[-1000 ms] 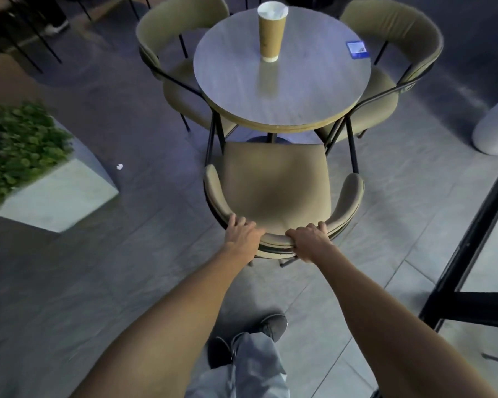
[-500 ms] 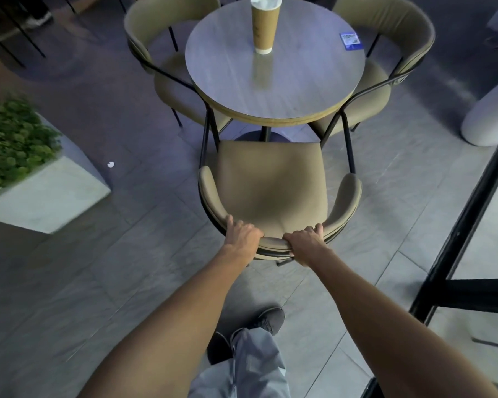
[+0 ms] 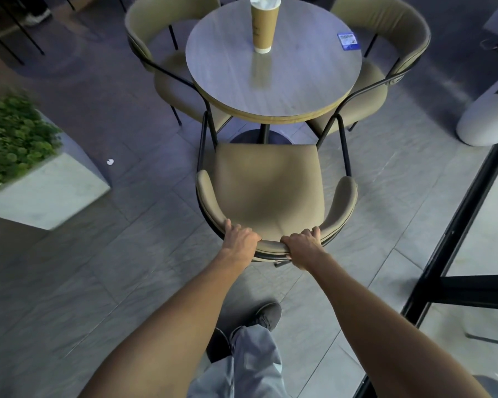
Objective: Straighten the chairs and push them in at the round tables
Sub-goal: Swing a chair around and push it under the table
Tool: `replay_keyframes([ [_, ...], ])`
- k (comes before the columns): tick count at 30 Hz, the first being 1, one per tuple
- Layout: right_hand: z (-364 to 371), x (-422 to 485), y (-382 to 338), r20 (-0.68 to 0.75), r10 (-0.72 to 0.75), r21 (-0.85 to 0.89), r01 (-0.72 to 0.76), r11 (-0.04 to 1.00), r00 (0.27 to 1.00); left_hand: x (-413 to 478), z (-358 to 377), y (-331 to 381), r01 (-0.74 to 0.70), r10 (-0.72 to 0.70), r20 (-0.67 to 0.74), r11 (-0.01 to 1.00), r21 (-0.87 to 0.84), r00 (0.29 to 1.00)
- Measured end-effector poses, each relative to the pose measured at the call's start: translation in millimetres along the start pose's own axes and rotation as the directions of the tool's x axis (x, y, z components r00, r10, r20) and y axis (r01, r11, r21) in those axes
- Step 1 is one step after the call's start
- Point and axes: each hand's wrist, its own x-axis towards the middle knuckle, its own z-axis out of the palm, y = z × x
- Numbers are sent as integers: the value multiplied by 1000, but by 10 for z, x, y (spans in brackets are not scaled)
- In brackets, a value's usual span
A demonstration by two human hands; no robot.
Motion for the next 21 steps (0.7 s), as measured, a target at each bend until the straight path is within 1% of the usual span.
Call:
replay_keyframes([
  [5,2,-12,-4,-25,12,-5,-13,1000,1000,16,-11,1,1,-1,1,1000,-26,1000],
  [12,-31,-68,-52,-2,44,21,-44,999,999,-17,-18,-26,-29,29,4,1000,-11,1000],
  [21,11,-79,-40,-17,25,69,-24,997,1000,-35,1,-17,-32,32,-23,999,10,999],
])
